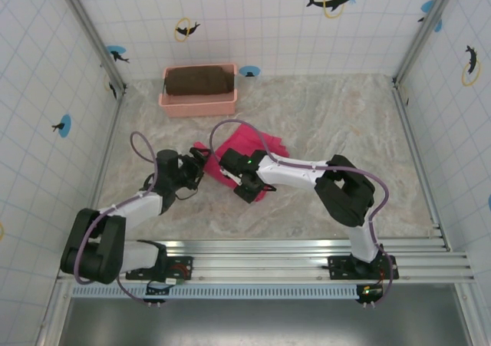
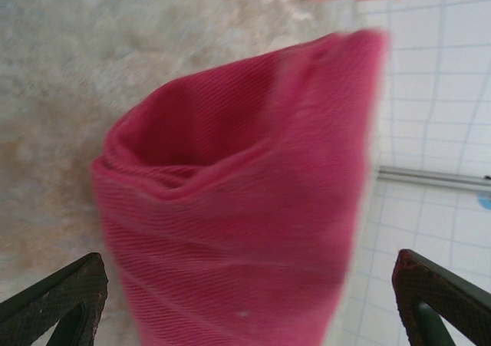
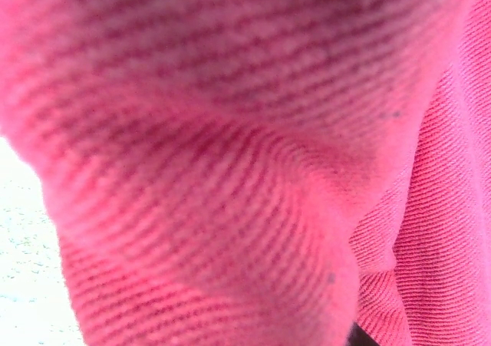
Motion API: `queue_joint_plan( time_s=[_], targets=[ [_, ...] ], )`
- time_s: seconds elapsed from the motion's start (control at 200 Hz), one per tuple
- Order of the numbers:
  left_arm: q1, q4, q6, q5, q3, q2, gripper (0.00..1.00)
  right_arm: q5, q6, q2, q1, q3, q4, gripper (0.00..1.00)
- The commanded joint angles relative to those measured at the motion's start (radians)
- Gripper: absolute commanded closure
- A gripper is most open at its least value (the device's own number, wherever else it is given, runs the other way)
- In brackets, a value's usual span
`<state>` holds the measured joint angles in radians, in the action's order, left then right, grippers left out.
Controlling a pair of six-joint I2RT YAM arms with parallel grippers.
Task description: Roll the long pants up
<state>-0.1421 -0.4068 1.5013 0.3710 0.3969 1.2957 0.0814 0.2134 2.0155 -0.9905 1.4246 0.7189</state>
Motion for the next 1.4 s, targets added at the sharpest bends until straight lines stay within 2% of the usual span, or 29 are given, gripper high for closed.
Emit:
queue_joint_plan(
  time_s=[0.0,0.22,0.315,0.445,0.47,0.51,0.53,0.555,0.59,0.721,0.761,0.771,0.796,0.861,0.936,1.021,1.156,1.396],
  targets=[
    [-0.001,-0.019,-0.031,0.063,0.001,0.046,0.03,-0.215,0.03,0.159,-0.006,-0.099,-0.051,1.0],
    [-0.007,-0.087,-0.071,0.098,0.019,0.203,0.03,-0.223,0.058,0.149,-0.007,-0.135,-0.095,1.0],
    [-0.017,-0.191,-0.071,0.119,0.022,0.317,0.03,-0.234,0.061,0.145,-0.007,-0.136,-0.104,1.0],
    [-0.025,-0.352,-0.056,0.135,0.013,0.457,0.11,-0.263,0.055,0.146,-0.007,-0.125,-0.106,1.0],
    [-0.026,-0.376,-0.061,0.139,0.015,0.478,0.16,-0.268,0.053,0.146,-0.007,-0.122,-0.104,1.0],
    [-0.027,-0.404,-0.076,0.151,0.022,0.509,0.34,-0.271,0.051,0.146,-0.007,-0.121,-0.104,1.0],
    [-0.027,-0.419,-0.086,0.161,0.027,0.524,0.51,-0.271,0.049,0.146,-0.007,-0.117,-0.102,1.0],
    [-0.027,-0.444,-0.095,0.176,0.034,0.545,0.79,-0.272,0.048,0.145,-0.007,-0.116,-0.102,1.0],
    [-0.027,-0.473,-0.098,0.2,0.042,0.573,0.99,-0.272,0.046,0.145,-0.005,-0.114,-0.1,1.0],
    [-0.024,-0.509,-0.093,0.195,0.021,0.611,1.0,-0.251,0.029,0.153,0.006,-0.102,-0.083,1.0],
    [-0.024,-0.459,-0.108,0.171,0.01,0.591,1.0,-0.227,0.026,0.154,0.011,-0.093,-0.069,1.0],
    [-0.024,-0.441,-0.115,0.166,0.007,0.584,1.0,-0.221,0.025,0.154,0.012,-0.091,-0.066,0.97],
    [-0.024,-0.373,-0.137,0.152,0.01,0.559,1.0,-0.203,0.024,0.148,0.014,-0.091,-0.061,0.83],
    [-0.027,-0.153,-0.215,0.103,0.029,0.472,1.0,-0.148,0.023,0.117,0.016,-0.092,-0.055,0.39],
    [-0.039,0.165,-0.304,-0.006,0.074,0.351,1.0,-0.093,0.022,0.071,0.015,-0.083,-0.037,0.01],
    [-0.057,0.441,-0.353,-0.131,0.138,0.264,1.0,-0.047,0.027,0.01,0.009,-0.071,-0.014,0.01],
    [-0.076,0.697,-0.366,-0.233,0.244,0.281,1.0,0.03,0.051,-0.084,-0.024,-0.057,0.017,0.01],
    [-0.12,0.963,-0.257,-0.368,0.401,0.41,1.0,0.166,0.107,-0.216,-0.127,-0.052,0.07,0.01]
  ],
)
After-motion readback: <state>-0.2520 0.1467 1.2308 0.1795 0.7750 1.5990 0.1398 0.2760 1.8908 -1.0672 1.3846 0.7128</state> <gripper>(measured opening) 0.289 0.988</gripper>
